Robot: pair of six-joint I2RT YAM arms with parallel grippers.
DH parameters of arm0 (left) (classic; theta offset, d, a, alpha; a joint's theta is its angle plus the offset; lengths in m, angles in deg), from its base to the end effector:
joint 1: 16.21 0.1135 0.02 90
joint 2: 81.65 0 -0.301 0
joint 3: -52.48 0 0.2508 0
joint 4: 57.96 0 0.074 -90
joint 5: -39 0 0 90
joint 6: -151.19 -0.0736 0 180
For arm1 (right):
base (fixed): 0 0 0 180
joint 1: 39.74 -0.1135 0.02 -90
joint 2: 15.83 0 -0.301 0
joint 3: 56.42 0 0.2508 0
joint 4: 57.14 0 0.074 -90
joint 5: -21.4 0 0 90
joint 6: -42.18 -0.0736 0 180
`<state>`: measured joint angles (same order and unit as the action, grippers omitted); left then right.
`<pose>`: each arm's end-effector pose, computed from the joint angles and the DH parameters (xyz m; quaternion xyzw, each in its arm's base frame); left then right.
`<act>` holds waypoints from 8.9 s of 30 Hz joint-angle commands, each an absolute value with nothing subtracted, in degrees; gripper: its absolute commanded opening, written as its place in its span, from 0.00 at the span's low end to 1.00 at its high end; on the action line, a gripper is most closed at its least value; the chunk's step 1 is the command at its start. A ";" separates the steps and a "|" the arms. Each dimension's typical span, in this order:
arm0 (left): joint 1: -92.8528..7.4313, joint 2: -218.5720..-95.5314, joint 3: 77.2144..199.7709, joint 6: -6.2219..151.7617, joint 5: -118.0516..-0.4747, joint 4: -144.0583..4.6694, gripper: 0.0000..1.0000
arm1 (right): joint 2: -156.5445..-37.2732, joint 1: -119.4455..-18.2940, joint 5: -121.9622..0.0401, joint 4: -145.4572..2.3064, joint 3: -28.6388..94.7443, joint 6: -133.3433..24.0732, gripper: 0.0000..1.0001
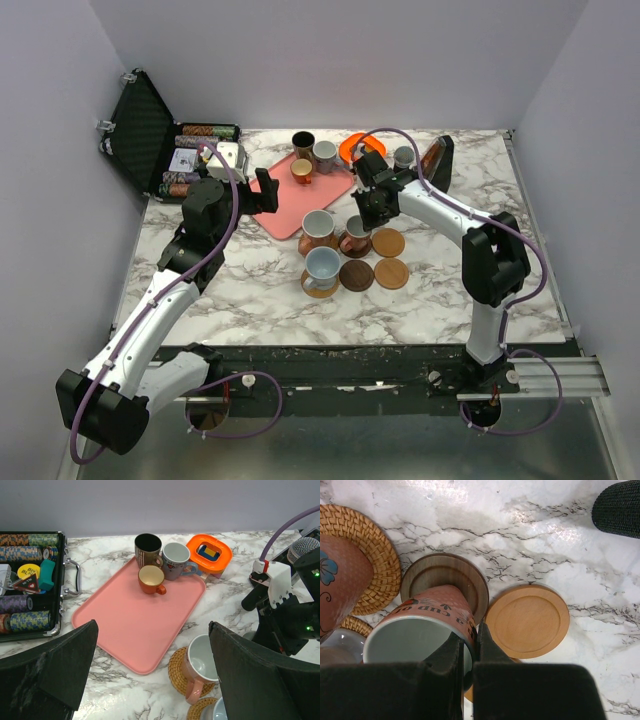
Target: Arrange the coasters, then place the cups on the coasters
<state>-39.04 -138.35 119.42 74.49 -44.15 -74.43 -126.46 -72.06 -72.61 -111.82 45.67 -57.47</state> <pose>0.2318 -0.0880 0.3937 0.0220 0.7439 -0.1644 0.6474 0.3750 0.2312 0.2263 -0.1831 0.9548 0.0511 0.2283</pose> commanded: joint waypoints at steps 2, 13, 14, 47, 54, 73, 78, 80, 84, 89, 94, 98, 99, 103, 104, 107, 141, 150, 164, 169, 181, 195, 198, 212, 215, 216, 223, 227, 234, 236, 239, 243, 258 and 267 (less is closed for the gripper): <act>-38.71 -138.25 119.41 74.11 -45.20 -73.56 0.99 | -127.45 -72.70 -73.00 -111.59 47.77 -58.37 0.02; -38.71 -138.34 119.41 74.11 -45.29 -73.47 0.99 | -128.06 -73.14 -72.73 -111.15 47.59 -58.45 0.06; -38.71 -138.34 119.41 74.11 -45.29 -73.56 0.99 | -128.06 -73.14 -72.82 -111.15 47.59 -58.54 0.08; -38.71 -138.42 119.59 74.55 -44.41 -73.99 0.99 | -121.92 -73.32 -73.61 -107.90 44.43 -58.10 0.66; -37.84 -139.39 119.85 77.80 -41.16 -74.52 0.99 | -117.09 -73.32 -73.79 -106.75 41.97 -58.02 0.66; -40.12 -176.27 146.10 90.36 -43.70 -78.12 0.79 | -88.18 -68.66 -73.61 -96.20 23.17 -61.53 0.66; -40.47 -188.76 158.41 92.48 -43.62 -81.55 0.74 | -81.14 -68.66 -72.82 -96.20 18.33 -60.39 0.66; -40.47 -192.81 162.89 93.35 -43.53 -82.95 0.72 | -79.21 -68.66 -72.65 -96.03 17.10 -60.39 0.66; -40.47 -198.88 168.61 95.29 -43.88 -83.92 0.69 | -76.74 -68.66 -71.51 -95.68 15.34 -59.95 0.66; -40.47 -204.59 173.10 98.36 -44.59 -84.45 0.67 | -76.47 -68.66 -69.40 -94.98 14.02 -59.77 0.66; -40.56 -208.90 176.44 100.47 -44.41 -84.89 0.63 | -77.09 -68.66 -66.24 -93.57 12.97 -59.86 0.66; -40.56 -211.54 177.85 101.71 -44.41 -85.25 0.62 | -77.61 -68.66 -64.91 -93.31 12.53 -59.95 0.67; -40.47 -211.98 178.12 101.79 -44.24 -85.16 0.62 | -77.62 -68.66 -64.65 -93.13 12.44 -60.04 0.67; -40.47 -213.83 179.35 102.23 -43.62 -85.24 0.61 | -77.70 -68.66 -64.03 -92.87 11.83 -60.21 0.66; -40.47 -214.18 179.70 102.41 -43.36 -85.16 0.61 | -77.70 -68.66 -63.94 -92.86 11.74 -60.21 0.66; -40.47 -214.62 179.53 103.46 -42.83 -84.28 0.60 | -77.70 -68.66 -63.42 -92.78 11.12 -60.48 0.67; -40.38 -205.57 161.34 115.77 -39.93 -61.70 0.49 | -83.06 -68.66 -61.04 -91.37 8.92 -60.92 0.67; -40.29 -205.48 162.73 115.42 -38.52 -63.52 0.56 | -83.86 -68.66 -60.60 -91.11 9.01 -61.00 0.66; -40.03 -213.48 174.60 115.86 -37.12 -75.83 0.57 | -83.33 -68.66 -60.52 -91.28 7.78 -61.35 0.67; -39.94 -214.10 174.61 115.86 -37.20 -76.46 0.57 | -82.89 -68.66 -60.43 -91.11 7.25 -61.62 0.67; -39.68 -212.51 171.43 115.07 -36.85 -74.16 0.58 | -83.06 -68.66 -60.08 -90.93 6.64 -61.97 0.66; -39.06 -216.82 176.63 114.45 -37.55 -79.53 0.58 | -83.59 -68.66 -60.25 -90.93 6.20 -61.97 0.66; -39.06 -216.47 175.58 114.01 -37.82 -79.80 0.58 | -83.77 -68.66 -60.17 -91.02 6.37 -61.88 0.66; -39.06 -212.87 168.98 112.70 -38.78 -75.67 0.39 | -84.21 -68.66 -59.72 -90.76 6.72 -62.06 0.66; -39.06 -212.69 168.98 112.43 -38.96 -75.49 0.33 | -84.29 -68.66 -59.55 -90.84 6.81 -62.06 0.66; -39.06 -212.60 168.98 112.43 -39.05 -75.49 0.31 | -84.29 -68.66 -59.64 -90.76 6.81 -62.06 0.66; -39.06 -211.81 168.37 111.82 -40.19 -75.05 0.13 | -84.38 -68.66 -59.55 -90.93 6.90 -62.23 0.66; -39.06 -210.76 167.49 110.33 -41.86 -73.82 0.04 | -83.68 -68.66 -59.81 -91.19 6.90 -62.41 0.66; -39.15 -206.81 162.92 104.88 -46.34 -65.92 0.00 | -81.57 -68.66 -60.95 -92.95 7.51 -63.11 0.66; -39.15 -205.49 161.87 103.47 -47.66 -64.07 0.00 | -80.96 -68.66 -61.65 -93.65 7.78 -63.29 0.66; -39.24 -203.20 160.98 102.15 -49.77 -63.36 0.00 | -80.17 -68.66 -63.41 -94.97 9.09 -64.08 0.66; -39.59 -199.43 158.70 99.96 -50.91 -62.22 0.00 | -79.73 -68.66 -66.31 -97.69 11.99 -64.96 0.66; -43.98 -185.54 159.66 84.49 -54.87 -75.03 0.00 | -82.36 -68.66 -73.61 -108.06 30.09 -62.06 0.68; -51.36 -178.51 162.47 78.33 -49.68 -88.31 0.00 | -88.07 -68.75 -75.37 -115.53 42.31 -62.85 0.67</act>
